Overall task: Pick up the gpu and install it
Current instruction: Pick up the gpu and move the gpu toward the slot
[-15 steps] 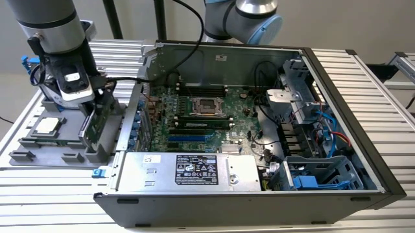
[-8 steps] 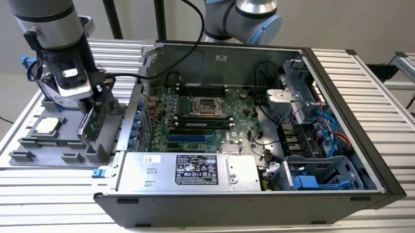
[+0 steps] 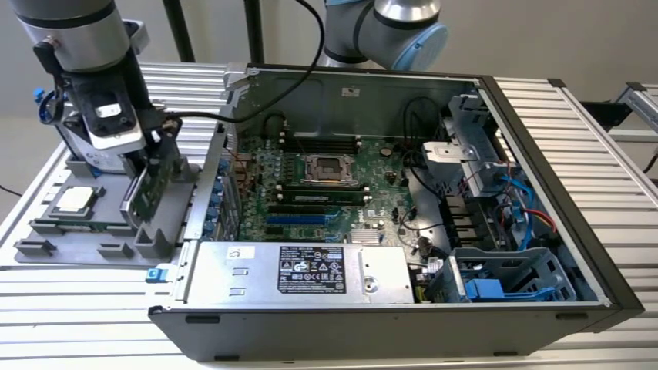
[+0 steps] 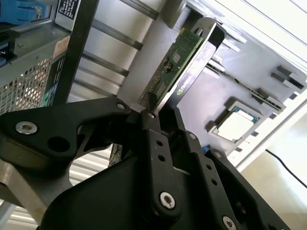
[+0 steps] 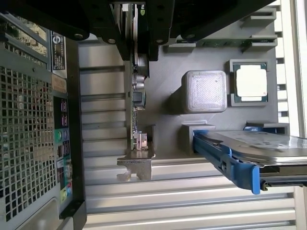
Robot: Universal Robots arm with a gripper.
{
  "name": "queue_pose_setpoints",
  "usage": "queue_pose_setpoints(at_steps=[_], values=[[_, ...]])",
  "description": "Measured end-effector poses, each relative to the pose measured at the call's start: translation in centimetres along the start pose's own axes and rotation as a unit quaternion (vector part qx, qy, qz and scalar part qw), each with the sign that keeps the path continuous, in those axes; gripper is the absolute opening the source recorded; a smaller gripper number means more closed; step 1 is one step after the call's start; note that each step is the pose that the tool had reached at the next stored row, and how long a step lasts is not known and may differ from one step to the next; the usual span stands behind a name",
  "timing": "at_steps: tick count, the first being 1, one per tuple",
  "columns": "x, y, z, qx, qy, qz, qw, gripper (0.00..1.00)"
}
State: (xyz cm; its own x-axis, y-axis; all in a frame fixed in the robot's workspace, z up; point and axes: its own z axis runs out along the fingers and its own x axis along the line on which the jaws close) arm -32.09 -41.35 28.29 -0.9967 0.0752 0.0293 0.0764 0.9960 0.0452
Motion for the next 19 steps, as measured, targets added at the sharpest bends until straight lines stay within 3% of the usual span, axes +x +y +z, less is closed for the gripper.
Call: queue_pose_setpoints(at_steps=[19], values=[[0.04,0.05,-1.04,0.0007,0.0,0.0,1.0,0.0]])
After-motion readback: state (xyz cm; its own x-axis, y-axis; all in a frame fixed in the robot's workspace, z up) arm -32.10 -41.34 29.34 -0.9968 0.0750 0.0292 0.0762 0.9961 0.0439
